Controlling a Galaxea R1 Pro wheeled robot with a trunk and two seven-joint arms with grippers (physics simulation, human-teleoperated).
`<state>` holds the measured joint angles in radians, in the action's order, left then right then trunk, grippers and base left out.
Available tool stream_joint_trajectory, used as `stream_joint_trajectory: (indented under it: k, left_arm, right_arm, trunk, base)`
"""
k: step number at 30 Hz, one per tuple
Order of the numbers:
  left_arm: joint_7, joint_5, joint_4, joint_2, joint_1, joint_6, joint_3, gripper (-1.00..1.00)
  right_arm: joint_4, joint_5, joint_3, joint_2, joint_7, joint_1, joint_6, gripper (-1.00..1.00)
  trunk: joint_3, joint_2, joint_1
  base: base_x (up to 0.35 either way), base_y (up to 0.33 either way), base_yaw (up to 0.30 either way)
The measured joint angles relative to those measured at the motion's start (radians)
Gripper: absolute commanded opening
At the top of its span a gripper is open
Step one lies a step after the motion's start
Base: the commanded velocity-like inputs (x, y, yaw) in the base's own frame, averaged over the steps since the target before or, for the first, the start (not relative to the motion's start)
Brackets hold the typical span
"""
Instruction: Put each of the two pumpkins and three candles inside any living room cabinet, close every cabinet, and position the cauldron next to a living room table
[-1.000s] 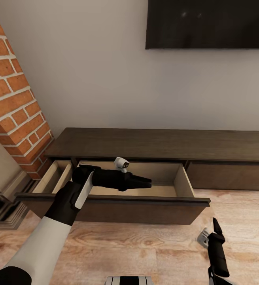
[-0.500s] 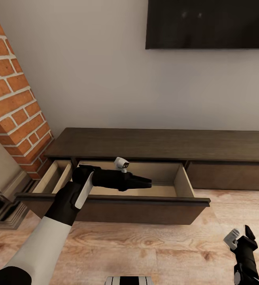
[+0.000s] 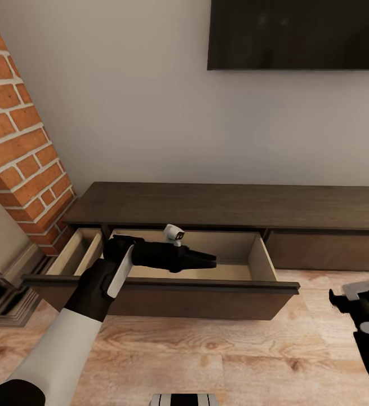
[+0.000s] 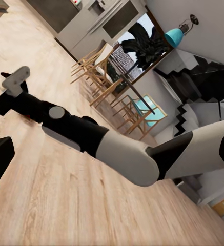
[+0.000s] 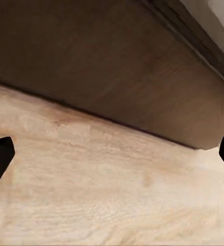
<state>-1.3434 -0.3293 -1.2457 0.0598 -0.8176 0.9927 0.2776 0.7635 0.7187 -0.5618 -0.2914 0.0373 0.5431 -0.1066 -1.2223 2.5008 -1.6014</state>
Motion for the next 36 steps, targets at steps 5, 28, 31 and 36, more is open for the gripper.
stream_joint_trajectory:
  k: [5,28,31,36]
  left_arm:
    - [0.002,0.001,0.000,0.001,0.000,0.000,0.000,1.00]
    - [-0.006,-0.005,-0.011,-0.012,0.001,-0.002,-0.093,1.00]
    - [-0.022,-0.034,-0.011,-0.016,0.002,-0.002,-0.103,1.00]
    - [-0.068,-0.152,-0.001,-0.047,0.005,-0.001,-0.140,1.00]
  right_arm:
    - [0.204,-0.342,0.006,0.003,0.074,0.000,0.160,1.00]
    - [0.545,-0.573,0.010,0.062,0.294,-0.008,0.514,1.00]
    - [0.545,-0.573,0.010,0.063,0.365,-0.011,0.514,1.00]
    - [0.543,-0.573,0.010,0.063,0.386,-0.012,0.513,1.00]
  trunk:
    - [0.000,0.000,0.000]
    - [0.000,0.000,0.000]
    - [0.000,0.000,0.000]
    - [0.011,-0.001,0.001]
  base:
    - [0.000,0.000,0.000]
    - [0.000,0.000,0.000]
    - [0.000,0.000,0.000]
    - [0.000,0.000,0.000]
